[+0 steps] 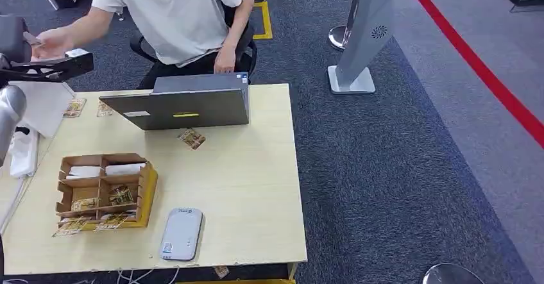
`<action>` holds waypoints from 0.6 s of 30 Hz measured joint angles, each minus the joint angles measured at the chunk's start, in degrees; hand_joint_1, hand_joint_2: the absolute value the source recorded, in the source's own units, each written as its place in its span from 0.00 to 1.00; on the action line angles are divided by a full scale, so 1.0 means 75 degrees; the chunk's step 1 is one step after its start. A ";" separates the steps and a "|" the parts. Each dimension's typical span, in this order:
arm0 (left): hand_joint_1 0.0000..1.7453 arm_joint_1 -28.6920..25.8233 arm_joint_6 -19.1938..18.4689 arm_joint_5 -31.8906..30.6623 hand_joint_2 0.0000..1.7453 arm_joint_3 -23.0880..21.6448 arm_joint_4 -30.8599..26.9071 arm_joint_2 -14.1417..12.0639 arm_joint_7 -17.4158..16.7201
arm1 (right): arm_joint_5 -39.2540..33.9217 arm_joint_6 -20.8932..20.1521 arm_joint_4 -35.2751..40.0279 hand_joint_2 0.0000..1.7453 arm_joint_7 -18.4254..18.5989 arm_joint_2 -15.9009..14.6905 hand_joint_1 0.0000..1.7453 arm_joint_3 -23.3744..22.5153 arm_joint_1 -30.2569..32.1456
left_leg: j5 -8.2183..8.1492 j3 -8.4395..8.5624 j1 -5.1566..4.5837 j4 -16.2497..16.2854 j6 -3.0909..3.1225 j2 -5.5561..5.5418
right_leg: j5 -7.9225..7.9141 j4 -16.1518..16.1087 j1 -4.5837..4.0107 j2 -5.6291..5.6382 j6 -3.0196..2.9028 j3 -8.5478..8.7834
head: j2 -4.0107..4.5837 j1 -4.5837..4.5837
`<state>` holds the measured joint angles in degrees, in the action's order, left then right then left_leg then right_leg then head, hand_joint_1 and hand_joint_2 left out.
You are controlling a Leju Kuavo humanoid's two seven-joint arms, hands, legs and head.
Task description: Pass the card to the sensor for recognition and then transmit it.
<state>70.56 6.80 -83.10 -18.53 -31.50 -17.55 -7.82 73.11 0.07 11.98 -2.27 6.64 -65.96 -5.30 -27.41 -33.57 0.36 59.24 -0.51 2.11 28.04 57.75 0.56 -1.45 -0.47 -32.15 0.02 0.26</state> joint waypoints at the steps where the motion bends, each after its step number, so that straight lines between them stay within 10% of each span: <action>1: 1.00 -0.0009 0.0003 0.0000 1.00 0.0000 -0.0003 -0.0006 0.0032 | 0.0000 0.0000 0.0000 1.00 0.0000 -0.0003 0.00 -0.0003 0.0001 | 0.0000 0.0000 0.0000 0.0000 0.0000 0.0000 | 0.0000 0.0000 0.0000 0.0000 0.0000 0.0000 | 0.0000 -0.0003; 10: 1.00 -0.0590 0.0379 0.0318 1.00 0.0000 -0.0575 -0.0067 0.0574 | -0.0029 0.0003 0.0000 1.00 0.0015 -0.0009 0.00 -0.0003 0.0001 | 0.0000 0.0002 -0.0005 0.0000 0.0000 -0.0001 | 0.0000 0.0000 0.0001 -0.0002 0.0000 0.0001 | 0.0000 0.0000; 18: 1.00 -0.2989 0.0536 0.0842 1.00 0.0000 -0.3723 -0.0082 0.0714 | -0.0297 0.0070 0.0000 1.00 0.0026 -0.0009 0.00 -0.0076 0.0018 | -0.0003 0.0000 -0.0016 -0.0002 0.0002 0.0004 | 0.0003 -0.0002 0.0009 0.0002 0.0004 -0.0003 | 0.0000 -0.0003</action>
<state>48.14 10.82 -76.78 -18.53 -59.42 -18.16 -2.47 70.88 0.59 11.98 -2.08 6.58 -66.53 -5.16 -27.43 -33.57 0.24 59.22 -0.49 2.14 28.06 57.74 0.63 -1.44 -0.45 -32.18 0.02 0.24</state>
